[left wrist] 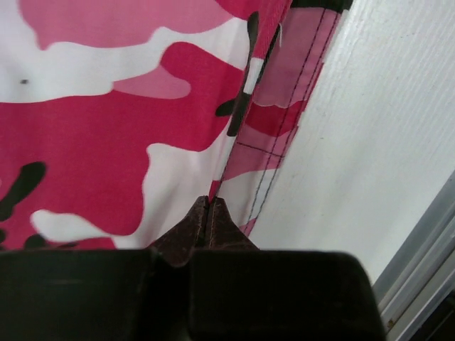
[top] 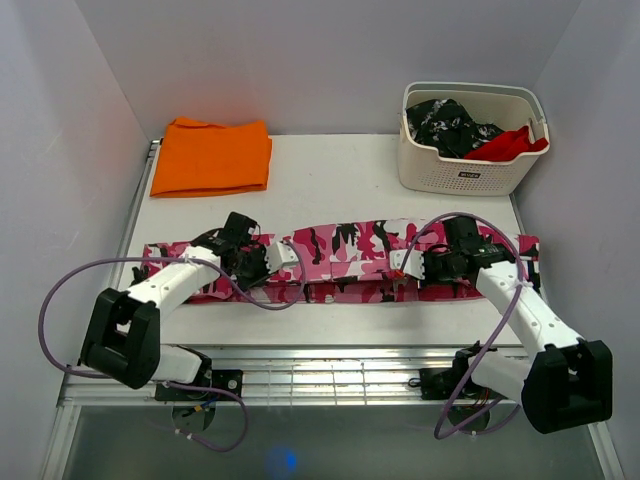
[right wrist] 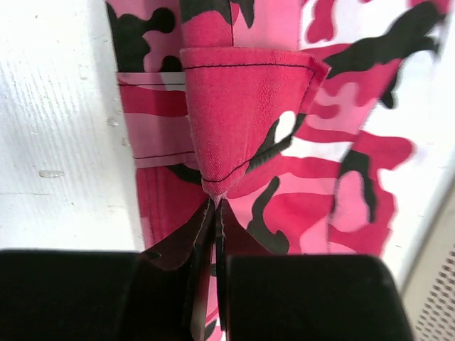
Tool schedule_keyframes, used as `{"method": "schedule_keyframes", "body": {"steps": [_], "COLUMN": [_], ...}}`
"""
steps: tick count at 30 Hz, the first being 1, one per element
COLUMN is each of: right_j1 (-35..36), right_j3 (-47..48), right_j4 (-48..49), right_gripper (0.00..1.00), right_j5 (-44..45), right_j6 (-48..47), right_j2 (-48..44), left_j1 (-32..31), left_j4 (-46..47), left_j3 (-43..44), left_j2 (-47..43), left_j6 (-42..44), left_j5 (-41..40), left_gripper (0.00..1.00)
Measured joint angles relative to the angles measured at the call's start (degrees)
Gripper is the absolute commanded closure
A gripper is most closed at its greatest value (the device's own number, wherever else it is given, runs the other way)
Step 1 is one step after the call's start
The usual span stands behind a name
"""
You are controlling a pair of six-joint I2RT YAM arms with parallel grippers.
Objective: Fold and stack the trousers
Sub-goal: Fold the trousers
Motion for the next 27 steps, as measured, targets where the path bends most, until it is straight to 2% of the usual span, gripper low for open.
{"method": "schedule_keyframes", "body": {"steps": [3, 6, 10, 16, 19, 20, 22, 23, 25, 27], "right_j1": [0.0, 0.0, 0.1, 0.2, 0.2, 0.2, 0.0, -0.1, -0.2, -0.6], "right_j3": [0.3, -3.3, -8.2, -7.9, -7.0, -6.7, -5.9, -5.4, -4.3, -2.6], "right_j4": [-0.7, -0.1, 2.4, 5.1, 5.2, 5.0, 4.1, 3.4, 1.9, 0.1], "right_gripper": [0.92, 0.92, 0.92, 0.92, 0.79, 0.71, 0.63, 0.52, 0.42, 0.31], "right_j5": [-0.6, -1.4, -2.8, -4.6, -4.7, -4.3, -3.2, -2.6, -1.7, -1.3], "right_j6": [-0.9, -1.2, -1.3, -0.4, 0.3, 0.6, 1.0, 1.2, 1.9, 3.1], "right_j2": [-2.3, -2.0, 2.1, 7.1, 8.2, 8.2, 8.1, 7.9, 6.8, 5.0], "left_j1": [0.6, 0.7, 1.2, 5.0, 6.5, 6.8, 7.3, 7.6, 8.4, 9.6], "left_j4": [-1.0, -1.0, 0.5, 1.7, 1.6, 1.4, 1.1, 0.9, 0.5, 0.1], "left_j3": [0.9, -0.5, -4.7, -4.8, -3.6, -3.4, -3.0, -2.9, -2.9, -2.9], "left_j2": [-2.7, -3.4, -1.7, 1.5, 3.0, 3.1, 3.3, 3.3, 3.3, 3.1], "left_j6": [1.7, 3.5, 5.5, 7.2, 7.3, 7.4, 7.9, 8.2, 8.9, 10.0], "left_j5": [-0.7, -0.7, 0.0, 2.4, 3.0, 2.9, 2.2, 1.8, 1.1, 0.7], "left_gripper": [1.00, 1.00, 1.00, 1.00, 0.99, 0.97, 0.93, 0.93, 0.94, 0.90]}}
